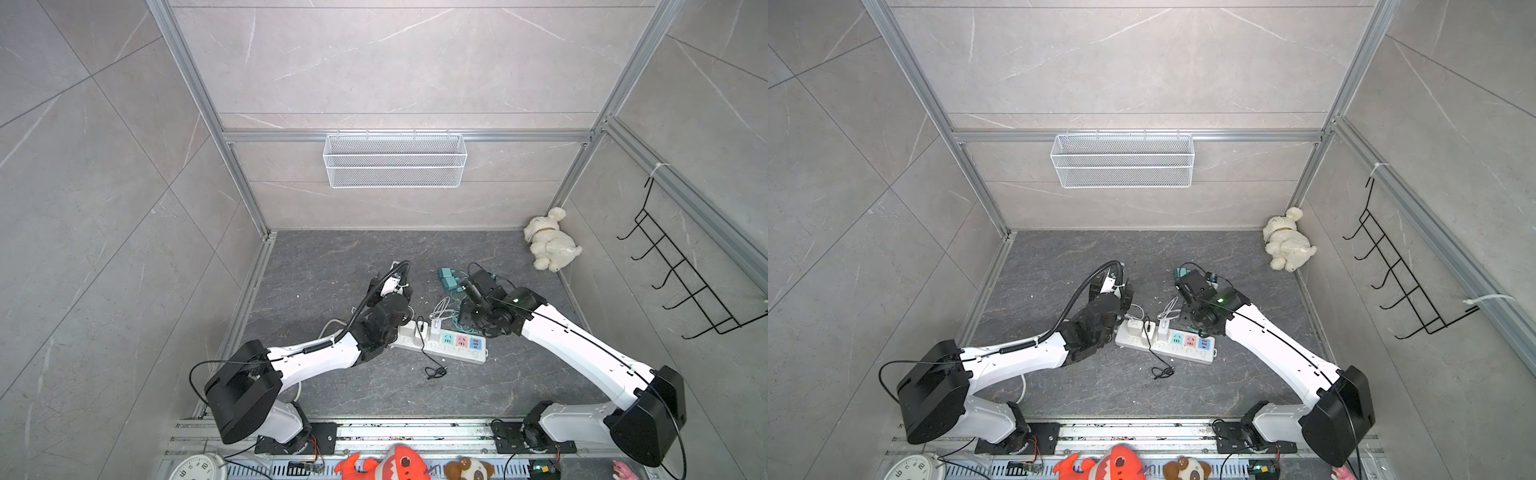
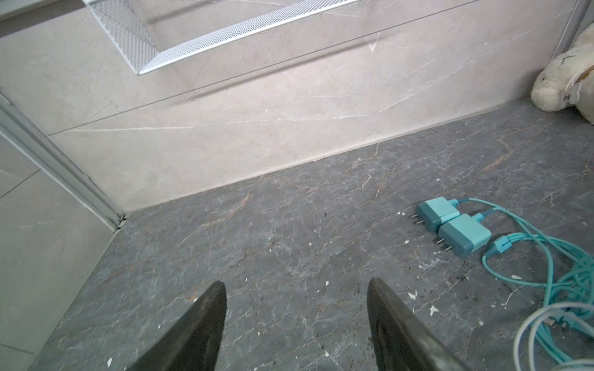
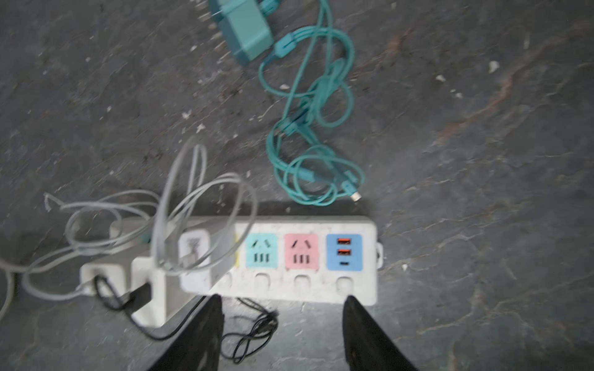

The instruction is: Insert the plug

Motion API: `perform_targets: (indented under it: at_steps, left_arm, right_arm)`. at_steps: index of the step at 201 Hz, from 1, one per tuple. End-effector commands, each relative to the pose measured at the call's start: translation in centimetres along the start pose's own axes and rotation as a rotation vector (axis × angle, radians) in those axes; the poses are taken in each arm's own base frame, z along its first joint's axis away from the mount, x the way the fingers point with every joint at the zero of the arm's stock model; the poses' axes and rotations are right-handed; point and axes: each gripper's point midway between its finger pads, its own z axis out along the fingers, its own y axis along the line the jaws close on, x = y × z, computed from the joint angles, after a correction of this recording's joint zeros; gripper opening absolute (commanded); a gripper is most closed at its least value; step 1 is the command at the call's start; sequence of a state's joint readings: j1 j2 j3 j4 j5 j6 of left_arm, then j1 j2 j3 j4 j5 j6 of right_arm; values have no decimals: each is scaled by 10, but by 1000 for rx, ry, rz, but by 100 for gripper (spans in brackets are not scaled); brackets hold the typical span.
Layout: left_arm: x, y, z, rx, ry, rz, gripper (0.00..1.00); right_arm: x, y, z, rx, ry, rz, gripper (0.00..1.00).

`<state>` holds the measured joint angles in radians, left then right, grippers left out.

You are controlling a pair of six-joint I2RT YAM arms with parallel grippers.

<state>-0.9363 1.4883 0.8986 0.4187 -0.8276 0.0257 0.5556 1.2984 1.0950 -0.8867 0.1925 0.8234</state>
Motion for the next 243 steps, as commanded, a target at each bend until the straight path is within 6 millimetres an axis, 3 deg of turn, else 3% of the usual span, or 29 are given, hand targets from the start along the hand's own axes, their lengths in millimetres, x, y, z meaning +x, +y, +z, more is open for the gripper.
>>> perform_targets:
  at_steps: [1,33,66,106,169,172,176,218,243]
  left_arm:
    - [-19,-12,21,36,20,10,72]
    - [-32,-44,60,91,63,-7,72]
    - [-26,-81,98,151,122,-16,73]
    - [-22,-115,129,250,162,-47,73]
    - [22,-169,166,453,316,-25,73]
    - [38,-176,170,461,344,-2,73]
    - [44,-179,172,472,358,15,73]
    - [83,-207,172,617,436,178,72]
    - [95,-208,171,653,466,213,71]
  right_arm:
    - [1,-14,11,-40,40,5,61]
    - [6,-36,31,-84,107,67,61]
    - [23,-50,60,-121,210,107,61]
    - [46,-46,87,-190,297,150,60]
    - [60,-42,97,-228,337,183,60]
    - [59,-42,97,-227,334,180,60]
    - [59,-42,97,-227,333,179,60]
    - [53,-37,96,-246,339,169,62]
    - [56,-27,99,-306,368,188,61]
